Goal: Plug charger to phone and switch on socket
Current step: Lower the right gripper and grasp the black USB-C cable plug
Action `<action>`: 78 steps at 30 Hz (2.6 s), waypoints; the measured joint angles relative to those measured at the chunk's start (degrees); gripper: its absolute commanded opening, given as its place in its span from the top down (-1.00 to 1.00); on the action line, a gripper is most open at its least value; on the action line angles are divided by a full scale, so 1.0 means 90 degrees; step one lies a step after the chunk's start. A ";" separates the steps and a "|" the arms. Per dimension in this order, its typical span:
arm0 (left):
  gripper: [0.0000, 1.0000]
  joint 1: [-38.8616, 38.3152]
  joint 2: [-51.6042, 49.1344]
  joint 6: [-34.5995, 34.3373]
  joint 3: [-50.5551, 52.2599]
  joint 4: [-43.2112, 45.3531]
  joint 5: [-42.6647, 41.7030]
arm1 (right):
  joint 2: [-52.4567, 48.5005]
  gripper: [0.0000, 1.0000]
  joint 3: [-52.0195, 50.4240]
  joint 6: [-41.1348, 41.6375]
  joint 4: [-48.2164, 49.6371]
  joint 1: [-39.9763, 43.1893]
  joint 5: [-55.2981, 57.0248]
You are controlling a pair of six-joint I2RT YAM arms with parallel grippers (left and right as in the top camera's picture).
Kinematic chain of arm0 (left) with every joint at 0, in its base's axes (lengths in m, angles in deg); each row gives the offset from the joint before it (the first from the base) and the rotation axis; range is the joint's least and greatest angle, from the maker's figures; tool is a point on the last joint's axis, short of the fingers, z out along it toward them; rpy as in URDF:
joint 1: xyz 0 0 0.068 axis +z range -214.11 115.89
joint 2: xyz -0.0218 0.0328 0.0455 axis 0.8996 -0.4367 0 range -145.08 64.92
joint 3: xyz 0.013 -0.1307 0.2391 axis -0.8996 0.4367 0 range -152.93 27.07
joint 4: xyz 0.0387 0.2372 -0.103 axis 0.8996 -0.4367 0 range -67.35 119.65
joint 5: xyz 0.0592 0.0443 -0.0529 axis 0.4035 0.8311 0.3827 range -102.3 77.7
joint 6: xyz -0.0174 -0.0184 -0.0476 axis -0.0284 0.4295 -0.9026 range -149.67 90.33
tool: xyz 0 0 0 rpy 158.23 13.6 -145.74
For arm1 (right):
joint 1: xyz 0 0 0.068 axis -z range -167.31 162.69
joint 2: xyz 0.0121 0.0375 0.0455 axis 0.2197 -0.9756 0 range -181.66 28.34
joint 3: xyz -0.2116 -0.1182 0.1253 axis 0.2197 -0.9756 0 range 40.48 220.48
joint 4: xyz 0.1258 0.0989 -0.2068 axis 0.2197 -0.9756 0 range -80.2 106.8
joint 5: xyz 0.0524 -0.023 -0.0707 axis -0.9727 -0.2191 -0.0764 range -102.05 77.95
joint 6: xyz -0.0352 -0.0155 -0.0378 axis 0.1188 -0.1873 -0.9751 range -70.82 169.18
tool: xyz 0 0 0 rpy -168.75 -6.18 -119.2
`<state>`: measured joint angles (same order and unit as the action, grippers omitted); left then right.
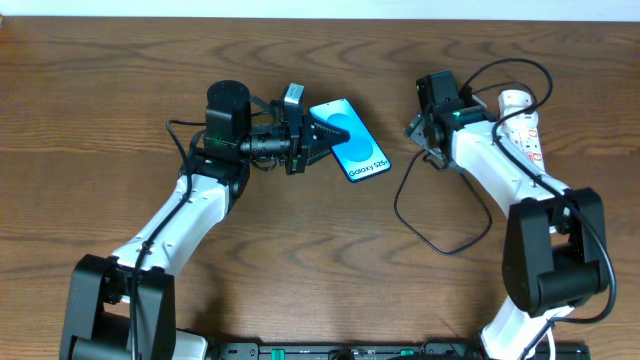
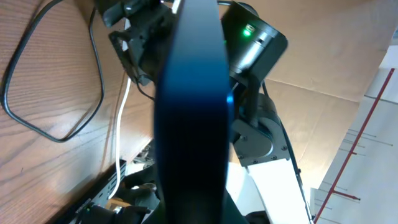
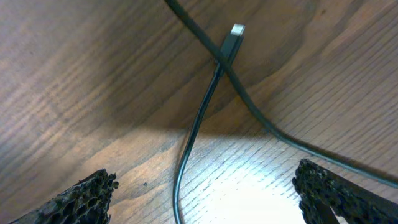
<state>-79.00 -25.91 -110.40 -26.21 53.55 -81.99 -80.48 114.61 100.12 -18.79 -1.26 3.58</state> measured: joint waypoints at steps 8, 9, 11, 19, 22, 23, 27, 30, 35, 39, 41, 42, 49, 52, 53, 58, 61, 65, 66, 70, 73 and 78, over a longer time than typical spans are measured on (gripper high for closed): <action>0.85 0.0000 0.0000 0.0002 0.0000 0.0000 0.0002 | -0.0522 -0.70 0.0002 0.0058 0.0284 0.0000 -0.0168; 0.85 0.0000 0.0000 0.0002 0.0000 0.0000 0.0000 | -0.0627 -0.63 0.0002 0.0066 0.0393 0.0000 -0.0219; 0.85 0.0000 0.0000 0.0002 0.0000 -0.0002 0.0002 | -0.0719 -0.39 0.0002 0.0095 0.0474 0.0000 -0.0330; 0.85 0.0000 0.0000 0.0019 0.0000 -0.0002 0.0002 | -0.0767 0.97 0.0010 0.0070 0.0680 -0.0041 -0.0801; 0.85 0.0000 0.0000 0.0024 0.0000 -0.0002 0.0002 | -0.0770 0.98 0.0032 -0.0287 0.0503 -0.0053 -0.1059; 0.85 0.0000 0.0000 0.0024 0.0000 -0.0002 0.0002 | -0.0770 0.98 0.0066 -0.0459 0.0357 -0.0058 -0.1141; 0.85 0.0000 0.0000 0.0024 0.0000 -0.0002 0.0002 | -0.0758 0.98 0.0206 -0.1280 -0.0670 -0.0160 -0.1564; 0.85 0.0000 0.0000 0.0027 0.0000 0.0000 0.0005 | -0.0741 0.88 0.0226 -0.1795 -0.1389 -0.0330 -0.1676; 0.85 0.0000 0.0000 0.0024 0.0000 0.0000 0.0005 | -0.0724 0.21 0.0170 -0.2249 -0.1741 -0.0600 -0.1715; 0.85 0.0000 0.0000 0.0024 0.0000 -0.0002 0.0005 | -0.0707 -0.27 0.0143 -0.2395 -0.1586 -0.0724 -0.1770; 0.85 0.0000 0.0000 0.0024 0.0000 -0.0002 0.0005 | -0.0692 -0.53 0.0134 -0.2395 -0.1421 -0.0763 -0.1758; 0.85 0.0000 0.0000 0.0024 0.0000 -0.0002 0.0005 | -0.0685 -0.74 0.0131 -0.2409 -0.1324 -0.0763 -0.1763; 0.85 0.0000 0.0000 0.0024 0.0000 -0.0002 0.0022 | -0.0704 -0.98 0.0194 -0.2453 -0.1175 -0.0743 -0.1484; 0.86 0.0000 0.0000 0.0027 0.0000 -0.0002 0.0073 | -0.0763 -0.99 0.0340 -0.2448 -0.1086 -0.0731 -0.1061; 0.85 0.0000 0.0000 0.0027 0.0000 -0.0002 0.0075 | -0.0772 -0.98 0.0359 -0.2441 -0.1054 -0.0729 -0.1005; 0.85 0.0000 0.0000 0.0024 0.0000 -0.0002 0.0078 | -0.0784 -0.96 0.0415 -0.2331 -0.0646 -0.0726 -0.0566; 0.85 0.0000 0.0000 0.0027 0.0000 0.0000 0.0092 | -0.0784 -0.86 0.0418 -0.2210 -0.0505 -0.0726 -0.0464; 0.85 0.0000 0.0000 0.0027 0.0000 -0.0002 0.0095 | -0.0792 -0.57 0.0418 -0.1991 -0.0406 -0.0726 -0.0401; 0.85 0.0000 0.0000 0.0024 0.0000 -0.0002 0.0095 | -0.0811 -0.43 0.0425 -0.1931 -0.0415 -0.0726 -0.0386; 0.85 0.0000 0.0000 0.0027 0.0000 -0.0002 0.0095 | -0.0996 -0.20 0.0532 -0.1632 -0.0520 -0.0726 -0.0476; 0.85 0.0000 0.0000 0.0024 0.0000 -0.0002 0.0097 | -0.1054 0.02 0.0607 -0.1545 -0.0639 -0.0714 -0.0648; 0.85 0.0000 0.0000 0.0024 0.0000 -0.0002 0.0095 | -0.1095 0.05 0.0687 -0.1513 -0.0877 -0.0712 -0.0787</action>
<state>-79.00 -25.91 -110.18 -26.21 53.53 -81.14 -90.34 120.79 86.50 -26.68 -7.67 -3.50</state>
